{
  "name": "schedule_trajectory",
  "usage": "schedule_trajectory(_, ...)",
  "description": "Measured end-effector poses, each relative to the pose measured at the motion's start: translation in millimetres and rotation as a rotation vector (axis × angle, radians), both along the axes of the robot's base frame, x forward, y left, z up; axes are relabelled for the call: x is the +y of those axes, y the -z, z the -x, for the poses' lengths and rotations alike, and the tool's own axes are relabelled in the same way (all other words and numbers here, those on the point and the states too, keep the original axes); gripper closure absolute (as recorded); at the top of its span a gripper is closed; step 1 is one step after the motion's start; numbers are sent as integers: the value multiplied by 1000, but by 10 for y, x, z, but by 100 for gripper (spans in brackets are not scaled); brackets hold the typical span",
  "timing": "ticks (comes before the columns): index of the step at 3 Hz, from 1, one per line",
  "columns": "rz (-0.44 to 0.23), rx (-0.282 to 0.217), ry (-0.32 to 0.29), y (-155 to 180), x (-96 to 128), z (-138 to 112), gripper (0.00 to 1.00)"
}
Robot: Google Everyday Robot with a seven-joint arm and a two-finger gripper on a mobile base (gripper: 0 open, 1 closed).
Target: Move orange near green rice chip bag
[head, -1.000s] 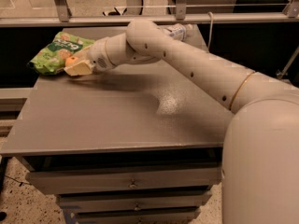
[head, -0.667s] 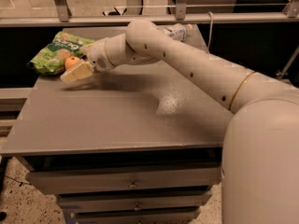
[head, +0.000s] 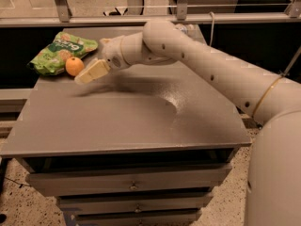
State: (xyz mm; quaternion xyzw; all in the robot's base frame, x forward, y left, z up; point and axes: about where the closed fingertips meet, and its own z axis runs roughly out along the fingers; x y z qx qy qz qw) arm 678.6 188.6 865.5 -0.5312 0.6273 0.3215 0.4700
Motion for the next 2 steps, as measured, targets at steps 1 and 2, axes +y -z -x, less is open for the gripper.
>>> schedule_trajectory(1,-37,-49,83,-246,-572,168,0)
schedule_trajectory(2,-74,-91,149,-490,-1062,545,0)
